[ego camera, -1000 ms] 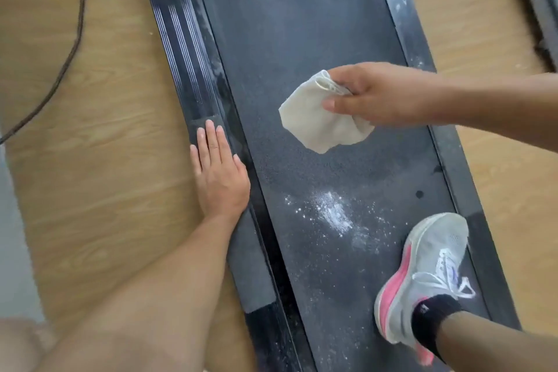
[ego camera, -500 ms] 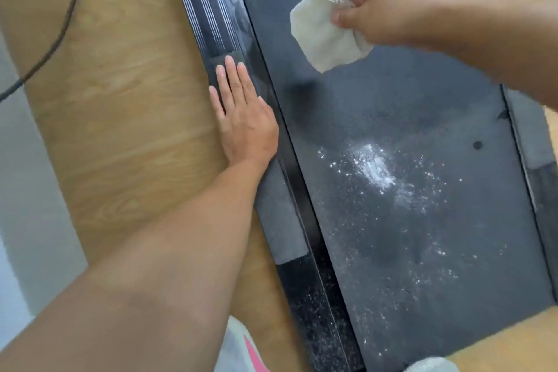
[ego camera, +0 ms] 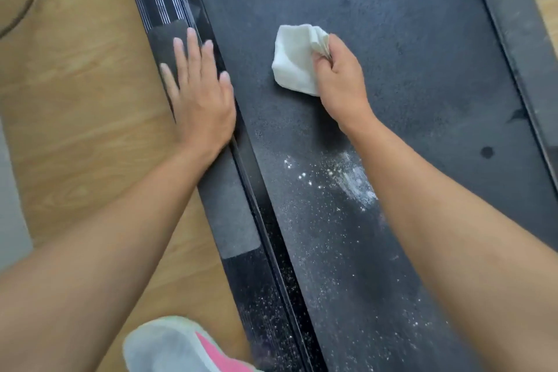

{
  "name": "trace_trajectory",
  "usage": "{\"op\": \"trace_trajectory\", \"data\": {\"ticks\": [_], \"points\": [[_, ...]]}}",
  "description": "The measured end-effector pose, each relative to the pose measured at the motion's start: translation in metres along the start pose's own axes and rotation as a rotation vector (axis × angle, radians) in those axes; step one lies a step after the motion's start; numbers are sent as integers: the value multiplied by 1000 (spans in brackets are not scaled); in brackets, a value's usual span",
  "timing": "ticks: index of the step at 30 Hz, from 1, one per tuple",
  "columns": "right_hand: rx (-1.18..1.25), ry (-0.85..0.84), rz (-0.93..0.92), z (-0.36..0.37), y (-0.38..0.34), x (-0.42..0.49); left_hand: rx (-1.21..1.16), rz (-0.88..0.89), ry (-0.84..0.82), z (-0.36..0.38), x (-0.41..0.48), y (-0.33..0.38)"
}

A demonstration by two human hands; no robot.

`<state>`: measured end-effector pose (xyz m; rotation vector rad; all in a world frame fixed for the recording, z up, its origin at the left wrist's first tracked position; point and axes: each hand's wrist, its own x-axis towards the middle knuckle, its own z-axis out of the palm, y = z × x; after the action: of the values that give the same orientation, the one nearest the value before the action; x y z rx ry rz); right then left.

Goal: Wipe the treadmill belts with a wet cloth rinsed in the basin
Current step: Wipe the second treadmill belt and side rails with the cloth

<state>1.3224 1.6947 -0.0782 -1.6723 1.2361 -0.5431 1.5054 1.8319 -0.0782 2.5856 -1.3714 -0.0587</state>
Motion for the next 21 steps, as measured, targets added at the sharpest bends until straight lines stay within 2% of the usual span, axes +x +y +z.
{"op": "trace_trajectory", "data": {"ticks": [2,3,6,8,16,21], "points": [[-1,-2,-13,1,0,-1,-36,135,-31,2,-23,28],[-26,2,-22,1,-3,-2,-41,150,-52,7,-31,43],[-83,4,-87,3,-1,-3,35,2,-78,28,-37,70],[-140,-20,-156,3,2,-3,105,-32,-48,36,-35,72],[-137,-38,-205,7,-6,12,123,13,-56,37,-15,67],[-129,-70,-173,10,-22,24,82,29,-73,32,1,64]]}}
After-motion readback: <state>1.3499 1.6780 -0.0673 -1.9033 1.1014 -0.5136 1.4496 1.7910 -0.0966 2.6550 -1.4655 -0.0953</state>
